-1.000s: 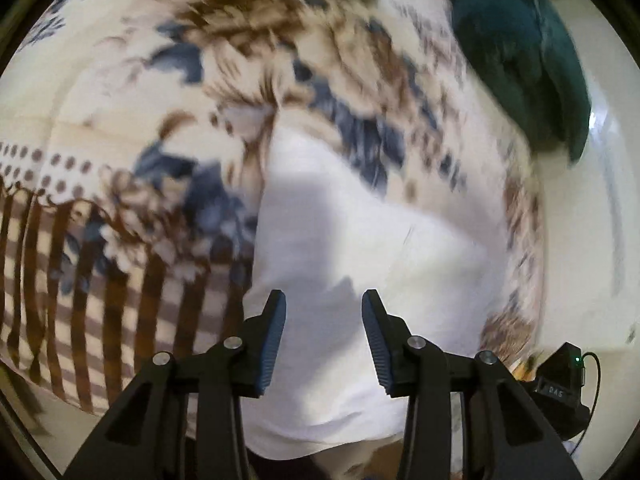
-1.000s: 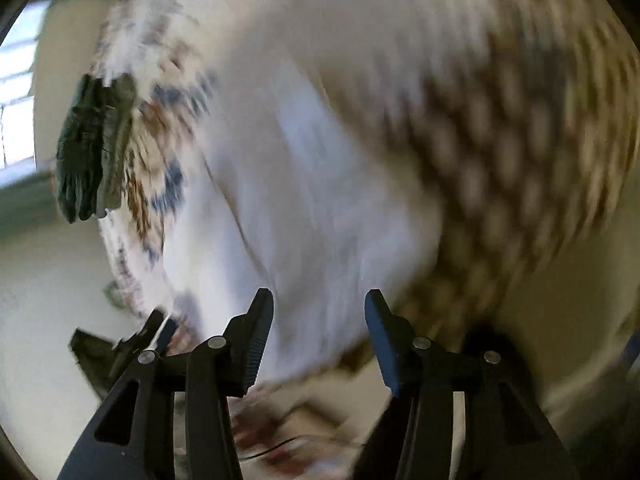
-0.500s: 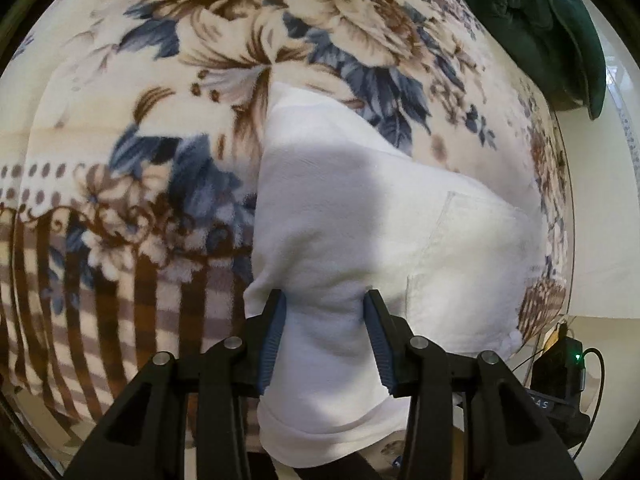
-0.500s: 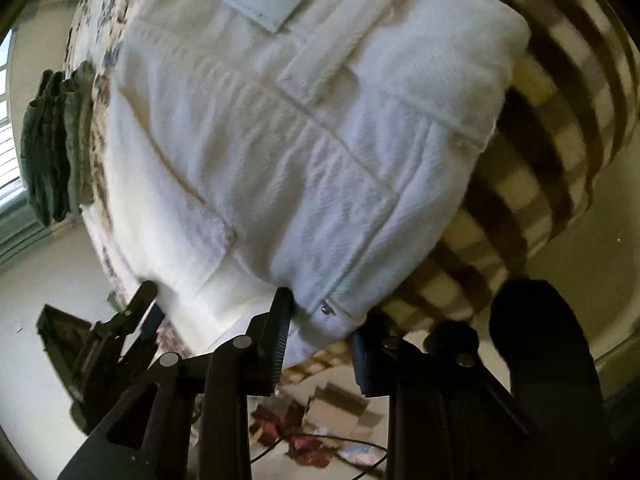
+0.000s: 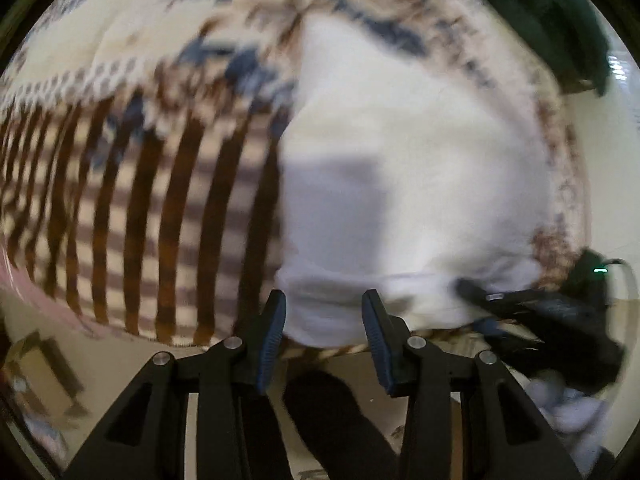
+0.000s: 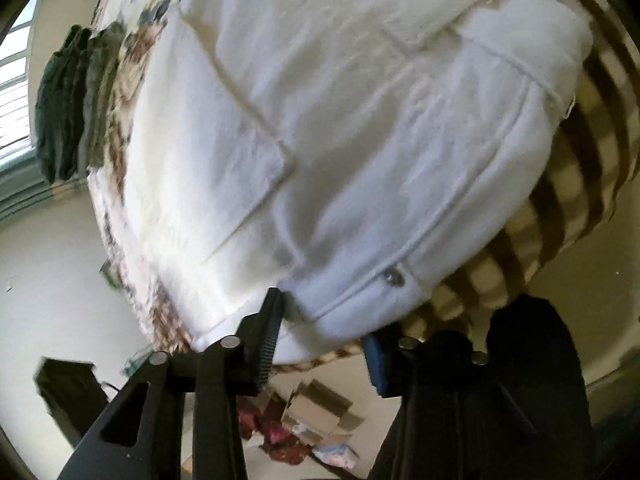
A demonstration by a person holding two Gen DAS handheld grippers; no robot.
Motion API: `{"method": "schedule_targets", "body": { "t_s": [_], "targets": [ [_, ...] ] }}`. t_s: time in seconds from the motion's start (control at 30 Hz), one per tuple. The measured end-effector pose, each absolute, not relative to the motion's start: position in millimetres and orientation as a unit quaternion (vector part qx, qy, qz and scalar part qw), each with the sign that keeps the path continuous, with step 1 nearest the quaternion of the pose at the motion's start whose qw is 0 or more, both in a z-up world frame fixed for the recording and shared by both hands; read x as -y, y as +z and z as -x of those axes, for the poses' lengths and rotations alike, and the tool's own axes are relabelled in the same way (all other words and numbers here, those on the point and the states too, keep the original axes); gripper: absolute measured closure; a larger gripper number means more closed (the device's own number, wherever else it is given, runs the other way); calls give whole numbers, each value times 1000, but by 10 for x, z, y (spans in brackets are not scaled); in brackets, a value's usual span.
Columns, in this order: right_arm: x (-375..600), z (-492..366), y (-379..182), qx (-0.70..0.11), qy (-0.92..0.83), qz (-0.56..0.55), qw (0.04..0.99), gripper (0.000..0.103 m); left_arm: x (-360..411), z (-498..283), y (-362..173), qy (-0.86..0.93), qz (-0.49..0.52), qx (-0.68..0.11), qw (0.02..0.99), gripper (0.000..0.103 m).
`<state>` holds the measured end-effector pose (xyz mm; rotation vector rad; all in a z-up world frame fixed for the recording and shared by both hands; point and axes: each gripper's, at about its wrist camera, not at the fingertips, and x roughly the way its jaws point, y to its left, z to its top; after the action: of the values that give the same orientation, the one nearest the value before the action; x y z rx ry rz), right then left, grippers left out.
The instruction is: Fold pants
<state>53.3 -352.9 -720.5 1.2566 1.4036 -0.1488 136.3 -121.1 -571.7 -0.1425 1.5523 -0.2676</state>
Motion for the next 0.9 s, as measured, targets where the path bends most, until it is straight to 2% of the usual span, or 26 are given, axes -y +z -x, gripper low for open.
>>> {"method": "schedule_targets", "body": {
  "t_s": [0.1,0.3,0.47,0.53,0.6,0.67,0.7,0.73,0.83,0.9],
  "targets": [
    [3571,-498,-7222,-601,-75,-539,585,72,1114,-1406,-5920,-109,104,-705,693,63],
    [4008,-357,-7339,-591,-88,-560,573,73,966,-1446,-6066,-117,157,-714,672,58],
    [3978,-428,-7247,-616,-44,-535,576,70,905,-1398,-5900,-115,155,-714,674,57],
    [4012,-419,-7103,-613,-17,-526,590,64,837,-1359,-5715,-118,166,-702,683,60],
    [4092,-352,-7032,-598,-23,-525,605,39,826,-1353,-5537,-119,179,-679,702,59],
    [4188,-249,-7052,-576,-22,-538,615,35,862,-1390,-5478,-129,186,-663,714,48],
    [4227,-221,-7123,-563,-17,-551,615,34,894,-1427,-5505,-132,185,-659,717,38],
    [4233,-213,-7173,-551,-11,-563,616,34,931,-1481,-5563,-132,182,-660,717,34],
    [4216,-267,-7384,-519,13,-593,616,34,1066,-1639,-5797,-126,160,-665,719,34],
    [4162,-318,-7478,-505,17,-593,627,28,1131,-1728,-5920,-128,155,-667,717,34]
  ]
}}
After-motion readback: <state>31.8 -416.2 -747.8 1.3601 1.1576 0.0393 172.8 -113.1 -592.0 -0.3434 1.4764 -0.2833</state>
